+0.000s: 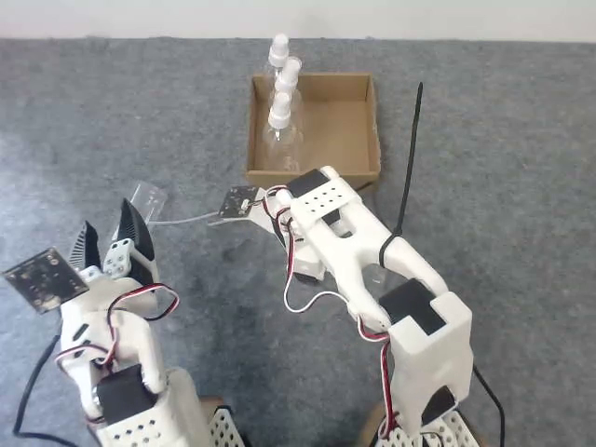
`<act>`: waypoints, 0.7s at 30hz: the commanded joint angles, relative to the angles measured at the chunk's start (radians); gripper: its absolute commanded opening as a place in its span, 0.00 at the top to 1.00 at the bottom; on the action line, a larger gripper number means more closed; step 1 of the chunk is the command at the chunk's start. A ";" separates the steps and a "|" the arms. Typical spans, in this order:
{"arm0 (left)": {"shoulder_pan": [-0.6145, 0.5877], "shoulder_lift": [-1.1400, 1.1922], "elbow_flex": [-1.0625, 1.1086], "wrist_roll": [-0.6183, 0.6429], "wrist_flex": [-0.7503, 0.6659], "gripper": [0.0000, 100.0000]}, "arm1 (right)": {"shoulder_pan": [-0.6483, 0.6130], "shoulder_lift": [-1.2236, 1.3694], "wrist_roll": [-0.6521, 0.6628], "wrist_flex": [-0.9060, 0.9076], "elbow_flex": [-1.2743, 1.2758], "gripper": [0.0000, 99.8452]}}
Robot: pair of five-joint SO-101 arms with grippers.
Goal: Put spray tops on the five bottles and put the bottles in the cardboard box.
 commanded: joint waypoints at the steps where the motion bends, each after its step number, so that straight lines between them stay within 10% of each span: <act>1: 0.000 -0.014 -0.012 -0.012 -0.034 0.80 | 0.012 -0.130 -0.032 0.059 -0.023 0.88; 21: 0.000 -0.014 -0.010 -0.012 -0.031 0.80 | -0.094 -0.582 -0.140 0.271 0.117 0.88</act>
